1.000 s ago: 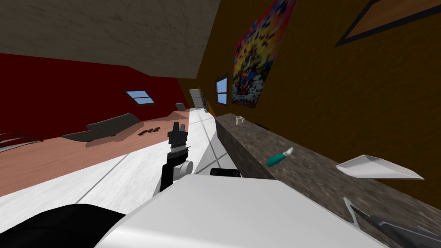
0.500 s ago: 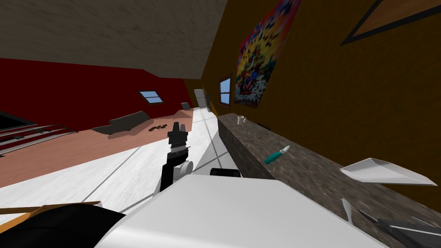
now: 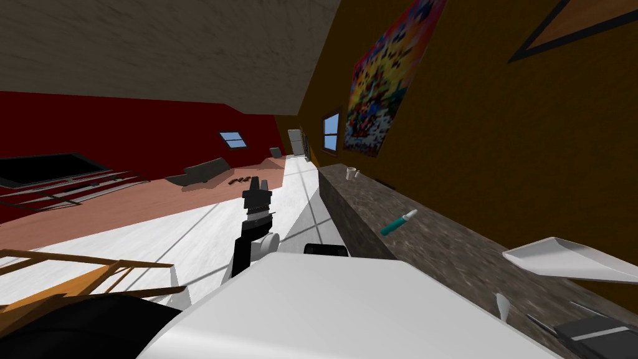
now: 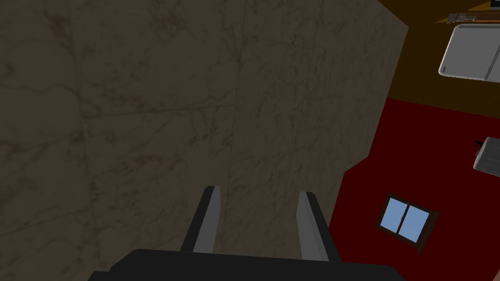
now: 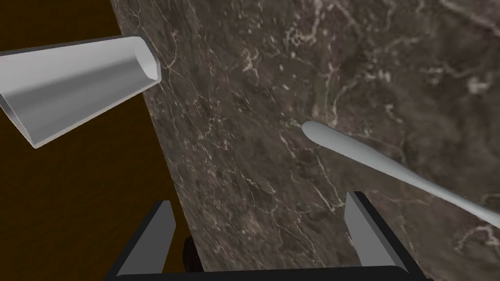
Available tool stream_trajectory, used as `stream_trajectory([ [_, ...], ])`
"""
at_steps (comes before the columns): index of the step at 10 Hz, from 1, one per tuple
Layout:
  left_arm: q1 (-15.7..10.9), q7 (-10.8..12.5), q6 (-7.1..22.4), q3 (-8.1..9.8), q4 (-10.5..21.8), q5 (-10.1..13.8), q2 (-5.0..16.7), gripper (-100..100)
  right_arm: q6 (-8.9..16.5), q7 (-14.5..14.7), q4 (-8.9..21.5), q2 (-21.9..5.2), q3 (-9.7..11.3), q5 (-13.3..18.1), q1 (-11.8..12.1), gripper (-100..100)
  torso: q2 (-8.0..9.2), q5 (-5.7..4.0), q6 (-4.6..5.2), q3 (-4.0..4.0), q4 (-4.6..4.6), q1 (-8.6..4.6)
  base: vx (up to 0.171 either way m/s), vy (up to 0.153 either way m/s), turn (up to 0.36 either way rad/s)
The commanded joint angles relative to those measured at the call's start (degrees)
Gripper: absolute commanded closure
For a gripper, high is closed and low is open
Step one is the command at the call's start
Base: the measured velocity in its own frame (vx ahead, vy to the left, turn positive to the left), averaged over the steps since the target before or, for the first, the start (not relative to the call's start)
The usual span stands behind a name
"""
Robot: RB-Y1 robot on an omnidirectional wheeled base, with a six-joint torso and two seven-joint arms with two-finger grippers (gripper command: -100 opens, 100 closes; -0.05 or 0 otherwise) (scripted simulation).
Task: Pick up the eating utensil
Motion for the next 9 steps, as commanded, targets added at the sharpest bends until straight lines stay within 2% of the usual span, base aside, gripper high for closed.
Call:
stream_trajectory([
  [1, 0.0, 0.0, 0.0, 0.00, 0.0, 0.0, 0.0, 0, 0.3, 2.1, -0.6, -1.9, 0.3, 2.2, 2.0, -100, 0.00, 0.00, 0.00, 0.00, 0.00, 0.00, -0.051, -0.039, 0.165],
  [9, 0.0, 0.0, 0.0, 0.00, 0.0, 0.0, 0.0, 0, 1.0, 12.0, -4.4, -10.7, 3.3, 12.6, 13.2, -100, -0.19, 0.00, 0.03, -0.11, -0.04, 0.00, -0.028, -0.038, 0.134],
])
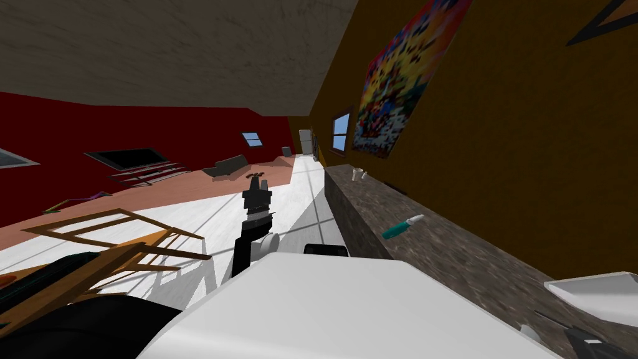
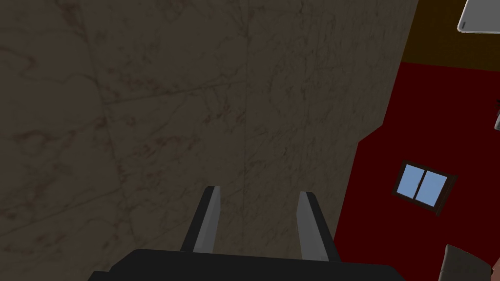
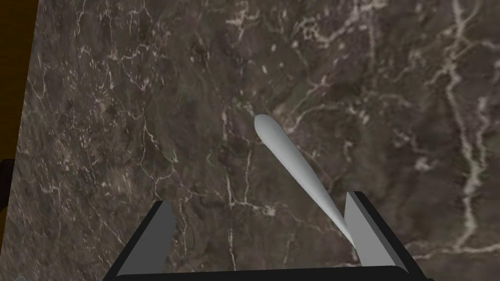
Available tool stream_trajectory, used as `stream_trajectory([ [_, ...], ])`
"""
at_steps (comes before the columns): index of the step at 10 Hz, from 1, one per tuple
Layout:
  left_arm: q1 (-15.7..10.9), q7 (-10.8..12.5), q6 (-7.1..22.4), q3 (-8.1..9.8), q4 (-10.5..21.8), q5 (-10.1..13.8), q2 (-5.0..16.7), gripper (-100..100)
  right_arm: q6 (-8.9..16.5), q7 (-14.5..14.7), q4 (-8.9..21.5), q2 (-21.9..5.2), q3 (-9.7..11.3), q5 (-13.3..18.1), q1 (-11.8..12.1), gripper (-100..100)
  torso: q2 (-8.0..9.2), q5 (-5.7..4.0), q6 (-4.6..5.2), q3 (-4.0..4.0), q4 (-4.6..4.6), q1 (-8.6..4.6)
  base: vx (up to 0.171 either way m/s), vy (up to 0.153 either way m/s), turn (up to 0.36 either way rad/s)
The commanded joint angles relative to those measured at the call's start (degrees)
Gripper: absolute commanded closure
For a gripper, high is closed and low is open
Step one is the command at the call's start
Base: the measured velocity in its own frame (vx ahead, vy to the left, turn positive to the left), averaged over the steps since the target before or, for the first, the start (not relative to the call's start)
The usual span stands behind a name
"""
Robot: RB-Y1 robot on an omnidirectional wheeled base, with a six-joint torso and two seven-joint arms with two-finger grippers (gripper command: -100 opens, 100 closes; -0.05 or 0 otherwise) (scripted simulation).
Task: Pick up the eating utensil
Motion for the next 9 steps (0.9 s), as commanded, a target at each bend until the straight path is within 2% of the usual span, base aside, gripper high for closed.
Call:
stream_trajectory([
  [1, 0.0, 0.0, 0.0, 0.00, 0.0, 0.0, 0.0, 0, -0.2, 2.1, -0.4, -1.3, 1.4, 2.5, 1.7, -100, 0.00, 0.00, 0.00, 0.00, 0.00, 0.00, -0.010, -0.038, 0.132],
  [8, 0.0, 0.0, 0.0, 0.00, 0.0, 0.0, 0.0, 0, -0.2, 10.1, -3.4, -7.2, 5.0, 10.9, 10.3, -100, -0.13, 0.02, 0.02, -0.07, -0.03, 0.08, 0.014, -0.034, 0.113],
  [9, 0.0, 0.0, 0.0, 0.00, 0.0, 0.0, 0.0, 0, -0.2, 10.8, -3.6, -7.6, 5.3, 11.5, 10.9, -100, -0.18, 0.00, 0.00, -0.11, -0.04, 0.03, 0.042, -0.050, 0.128],
])
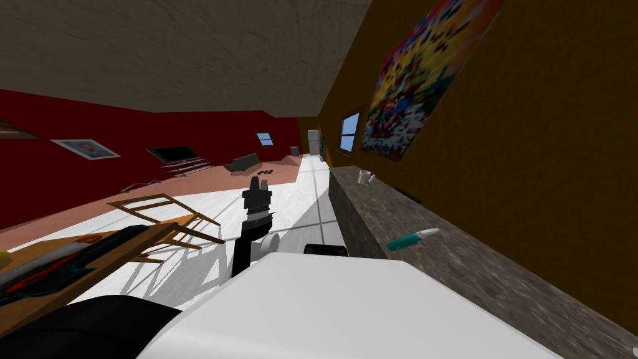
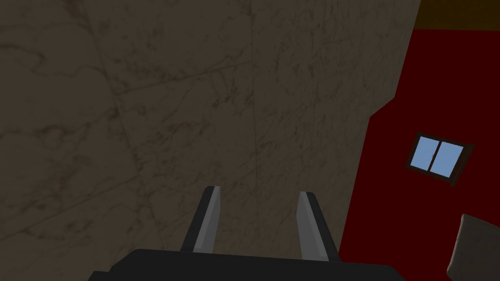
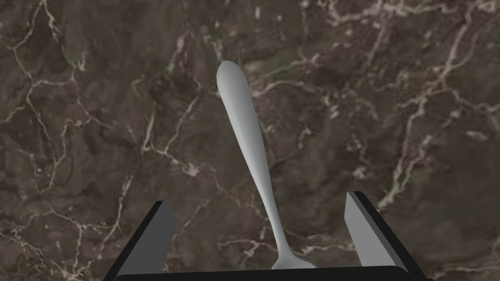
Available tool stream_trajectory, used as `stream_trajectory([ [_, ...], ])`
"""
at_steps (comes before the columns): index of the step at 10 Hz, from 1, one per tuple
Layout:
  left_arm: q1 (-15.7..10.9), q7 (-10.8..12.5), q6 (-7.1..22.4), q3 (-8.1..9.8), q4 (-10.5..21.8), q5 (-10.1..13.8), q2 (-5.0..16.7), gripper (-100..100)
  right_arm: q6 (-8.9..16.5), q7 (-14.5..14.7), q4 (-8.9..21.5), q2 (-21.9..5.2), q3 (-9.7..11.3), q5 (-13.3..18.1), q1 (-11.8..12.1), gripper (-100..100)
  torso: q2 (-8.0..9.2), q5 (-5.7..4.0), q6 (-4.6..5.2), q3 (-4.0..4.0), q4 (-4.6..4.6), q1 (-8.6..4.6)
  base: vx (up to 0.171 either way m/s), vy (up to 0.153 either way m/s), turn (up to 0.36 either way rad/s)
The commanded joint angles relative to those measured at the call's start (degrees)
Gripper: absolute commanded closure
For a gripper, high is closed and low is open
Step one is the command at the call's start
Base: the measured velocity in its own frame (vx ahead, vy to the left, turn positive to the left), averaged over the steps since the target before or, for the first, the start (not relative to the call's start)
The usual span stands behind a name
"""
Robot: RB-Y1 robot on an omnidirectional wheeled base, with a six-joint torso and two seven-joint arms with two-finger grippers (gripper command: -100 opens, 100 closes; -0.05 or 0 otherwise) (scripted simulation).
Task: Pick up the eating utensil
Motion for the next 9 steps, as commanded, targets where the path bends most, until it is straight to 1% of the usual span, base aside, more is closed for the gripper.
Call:
stream_trajectory([
  [1, 0.0, 0.0, 0.0, 0.00, 0.0, 0.0, 0.0, 0, -0.4, 1.2, 0.2, -0.9, 1.6, 1.9, 0.1, -100, 0.00, 0.00, 0.00, 0.00, 0.00, 0.00, 0.039, -0.042, 0.089],
  [2, 0.0, 0.0, 0.0, 0.00, 0.0, 0.0, 0.0, 0, -0.6, 0.5, 0.5, -0.2, 1.3, 1.6, -0.5, -100, 0.01, -0.01, 0.01, 0.00, 0.00, 0.01, 0.017, -0.018, 0.016],
  [3, 0.0, 0.0, 0.0, 0.00, 0.0, 0.0, 0.0, 0, -0.7, 0.6, 0.6, -0.3, 1.5, 1.9, -0.6, 0, 0.07, 0.01, 0.03, 0.04, 0.02, 0.10, 0.000, 0.000, 0.000],
  [4, 0.0, 0.0, 0.0, 0.00, 0.0, 0.0, 0.0, 0, -1.5, 0.3, 2.1, -2.1, 3.1, 0.8, -3.5, -100, 0.13, 0.03, 0.03, 0.08, 0.03, 0.16, -0.014, 0.015, -0.067],
  [9, 0.0, 0.0, 0.0, 0.00, 0.0, 0.0, 0.0, 0, -3.3, -0.5, 6.0, -6.6, 7.1, -2.0, -11.0, -100, 0.25, 0.06, 0.03, 0.15, 0.07, 0.27, -0.027, 0.028, -0.055],
])
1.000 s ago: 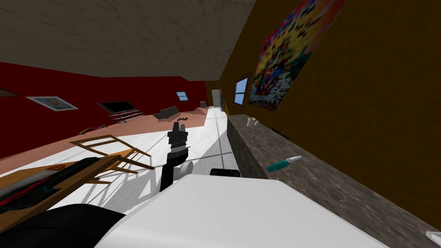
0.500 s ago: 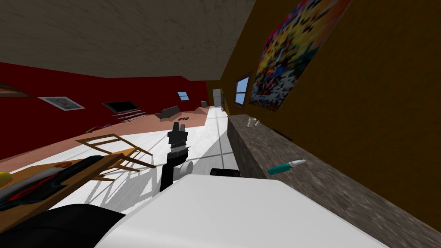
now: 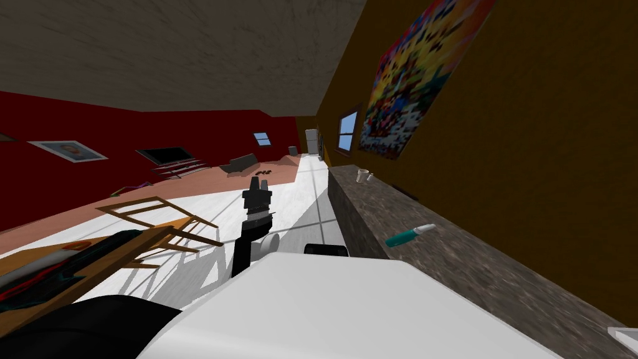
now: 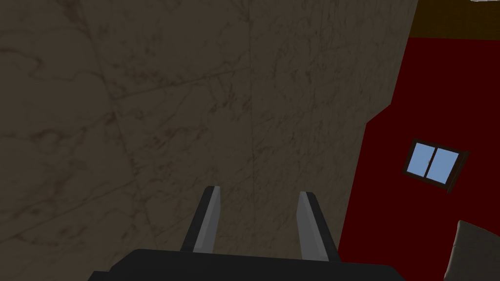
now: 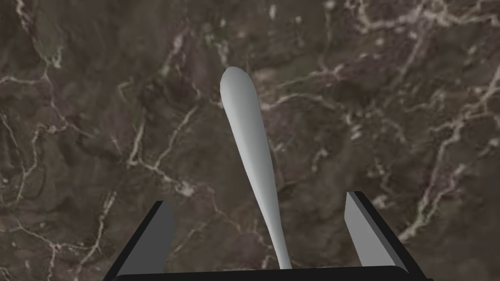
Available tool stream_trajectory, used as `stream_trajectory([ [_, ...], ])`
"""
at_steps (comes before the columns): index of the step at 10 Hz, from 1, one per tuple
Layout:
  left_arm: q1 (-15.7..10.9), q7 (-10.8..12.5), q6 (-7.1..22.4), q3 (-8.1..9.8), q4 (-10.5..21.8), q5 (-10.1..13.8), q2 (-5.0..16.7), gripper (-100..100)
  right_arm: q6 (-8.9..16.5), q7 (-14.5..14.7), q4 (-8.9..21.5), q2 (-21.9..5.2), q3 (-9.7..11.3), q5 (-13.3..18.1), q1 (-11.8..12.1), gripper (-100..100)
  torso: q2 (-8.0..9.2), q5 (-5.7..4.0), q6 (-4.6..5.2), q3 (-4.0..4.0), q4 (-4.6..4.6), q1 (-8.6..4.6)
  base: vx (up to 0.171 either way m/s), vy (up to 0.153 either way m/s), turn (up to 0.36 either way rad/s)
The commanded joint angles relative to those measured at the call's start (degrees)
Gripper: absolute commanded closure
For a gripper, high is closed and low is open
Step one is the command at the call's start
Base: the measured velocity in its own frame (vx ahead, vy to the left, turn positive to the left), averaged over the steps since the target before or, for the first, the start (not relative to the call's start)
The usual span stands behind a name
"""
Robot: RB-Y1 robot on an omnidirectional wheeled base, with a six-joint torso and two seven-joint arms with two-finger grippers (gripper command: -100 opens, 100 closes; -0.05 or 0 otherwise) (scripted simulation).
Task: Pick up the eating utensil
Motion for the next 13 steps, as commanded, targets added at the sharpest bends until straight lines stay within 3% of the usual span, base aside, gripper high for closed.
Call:
stream_trajectory([
  [1, 0.0, 0.0, 0.0, 0.00, 0.0, 0.0, 0.0, 0, -1.6, -0.4, 2.0, -1.8, 0.6, -1.1, -2.6, -100, 0.00, 0.00, 0.00, 0.00, 0.00, 0.00, -0.025, 0.036, -0.076],
  [2, 0.0, 0.0, 0.0, 0.00, 0.0, 0.0, 0.0, 0, -0.4, -0.3, 1.2, -1.7, 1.8, -1.1, -2.8, -100, 0.00, 0.01, -0.01, 0.00, 0.00, 0.04, -0.012, 0.021, -0.013],
  [3, 0.0, 0.0, 0.0, 0.00, 0.0, 0.0, 0.0, 0, -0.5, -0.3, 1.3, -1.9, 2.0, -1.3, -3.0, 100, -0.02, 0.02, 0.00, -0.01, 0.00, 0.02, 0.000, 0.000, 0.000],
  [7, 0.0, 0.0, 0.0, 0.00, 0.0, 0.0, 0.0, 0, -0.4, -0.2, 1.4, -1.9, 2.0, -1.2, -3.0, 100, -0.13, -0.11, -0.03, -0.07, -0.01, -0.16, 0.000, 0.000, 0.000],
  [8, 0.0, 0.0, 0.0, 0.00, 0.0, 0.0, 0.0, 0, -0.4, -0.2, 1.4, -1.9, 2.0, -1.2, -3.0, 0, -0.13, -0.13, -0.02, -0.07, -0.01, -0.17, 0.000, 0.000, 0.000],
  [9, 0.0, 0.0, 0.0, 0.00, 0.0, 0.0, 0.0, 0, -1.2, -0.2, 1.2, -0.9, -0.2, -0.6, -1.2, 100, -0.12, -0.15, -0.01, -0.07, -0.01, -0.19, 0.003, -0.007, 0.024],
  [13, 0.0, 0.0, 0.0, 0.00, 0.0, 0.0, 0.0, 0, 0.2, 0.4, -1.9, 2.7, -3.4, 1.6, 4.8, 100, -0.18, -0.16, -0.01, -0.09, -0.02, -0.26, 0.020, -0.023, 0.053],
])
